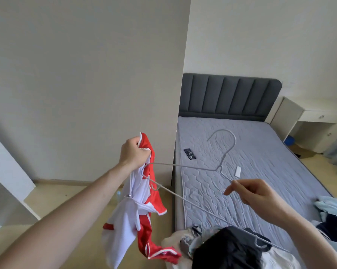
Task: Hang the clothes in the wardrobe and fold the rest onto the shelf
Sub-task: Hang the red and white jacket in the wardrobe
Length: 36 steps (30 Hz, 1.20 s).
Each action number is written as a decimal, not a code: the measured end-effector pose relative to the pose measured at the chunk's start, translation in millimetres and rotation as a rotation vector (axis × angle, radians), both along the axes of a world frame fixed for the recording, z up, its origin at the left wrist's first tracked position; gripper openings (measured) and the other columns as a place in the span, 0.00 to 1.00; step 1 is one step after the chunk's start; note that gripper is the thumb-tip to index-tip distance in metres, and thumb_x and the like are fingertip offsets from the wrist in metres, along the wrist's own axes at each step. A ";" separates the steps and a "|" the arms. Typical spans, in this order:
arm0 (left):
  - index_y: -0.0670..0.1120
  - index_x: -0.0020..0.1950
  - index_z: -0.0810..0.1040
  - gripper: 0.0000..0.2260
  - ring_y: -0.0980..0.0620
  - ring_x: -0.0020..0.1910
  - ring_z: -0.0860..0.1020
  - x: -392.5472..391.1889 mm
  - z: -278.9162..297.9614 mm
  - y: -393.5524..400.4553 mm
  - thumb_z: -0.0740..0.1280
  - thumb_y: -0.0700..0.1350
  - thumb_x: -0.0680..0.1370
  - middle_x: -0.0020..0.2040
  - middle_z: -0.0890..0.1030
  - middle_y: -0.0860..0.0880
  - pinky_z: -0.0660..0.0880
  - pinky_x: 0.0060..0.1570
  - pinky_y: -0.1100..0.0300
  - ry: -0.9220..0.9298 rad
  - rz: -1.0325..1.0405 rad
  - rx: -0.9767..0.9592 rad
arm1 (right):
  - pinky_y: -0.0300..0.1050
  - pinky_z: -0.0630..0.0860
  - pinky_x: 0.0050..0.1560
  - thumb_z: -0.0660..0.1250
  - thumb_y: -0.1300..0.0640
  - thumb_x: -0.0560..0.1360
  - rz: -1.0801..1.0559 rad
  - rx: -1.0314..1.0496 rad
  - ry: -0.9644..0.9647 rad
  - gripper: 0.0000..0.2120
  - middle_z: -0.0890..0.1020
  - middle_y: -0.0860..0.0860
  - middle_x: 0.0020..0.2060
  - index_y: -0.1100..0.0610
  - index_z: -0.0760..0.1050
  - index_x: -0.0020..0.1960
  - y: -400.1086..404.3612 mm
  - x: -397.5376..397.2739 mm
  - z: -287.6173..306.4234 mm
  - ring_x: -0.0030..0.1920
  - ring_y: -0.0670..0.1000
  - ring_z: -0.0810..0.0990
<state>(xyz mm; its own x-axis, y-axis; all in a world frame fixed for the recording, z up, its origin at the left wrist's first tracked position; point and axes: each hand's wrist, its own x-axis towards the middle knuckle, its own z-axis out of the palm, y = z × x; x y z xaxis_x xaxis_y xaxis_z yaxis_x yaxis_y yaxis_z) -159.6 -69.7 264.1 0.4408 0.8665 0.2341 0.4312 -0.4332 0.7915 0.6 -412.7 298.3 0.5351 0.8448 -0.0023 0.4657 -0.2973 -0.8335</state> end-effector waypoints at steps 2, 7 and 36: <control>0.40 0.35 0.63 0.10 0.51 0.31 0.59 3.1 3.5 -2.3 0.66 0.36 0.65 0.28 0.65 0.50 0.61 0.30 0.57 0.001 -0.018 0.010 | 0.45 0.55 0.30 0.61 0.43 0.82 0.002 -0.010 -0.012 0.18 0.60 0.51 0.27 0.46 0.86 0.43 5.9 -7.6 -3.0 0.28 0.52 0.57; 0.38 0.35 0.65 0.09 0.52 0.31 0.59 12.6 20.3 -14.3 0.66 0.37 0.64 0.29 0.64 0.50 0.60 0.29 0.57 -0.025 -0.136 0.083 | 0.44 0.53 0.29 0.63 0.49 0.84 -0.026 -0.020 -0.080 0.17 0.60 0.48 0.25 0.48 0.86 0.41 28.1 -26.1 -18.5 0.26 0.49 0.57; 0.46 0.43 0.79 0.07 0.45 0.38 0.83 19.4 98.8 -131.1 0.73 0.40 0.68 0.37 0.84 0.49 0.81 0.40 0.46 -0.173 -0.554 0.018 | 0.38 0.58 0.27 0.68 0.52 0.81 -0.466 0.395 -0.001 0.19 0.64 0.44 0.20 0.58 0.82 0.34 59.3 -55.8 -39.4 0.24 0.43 0.61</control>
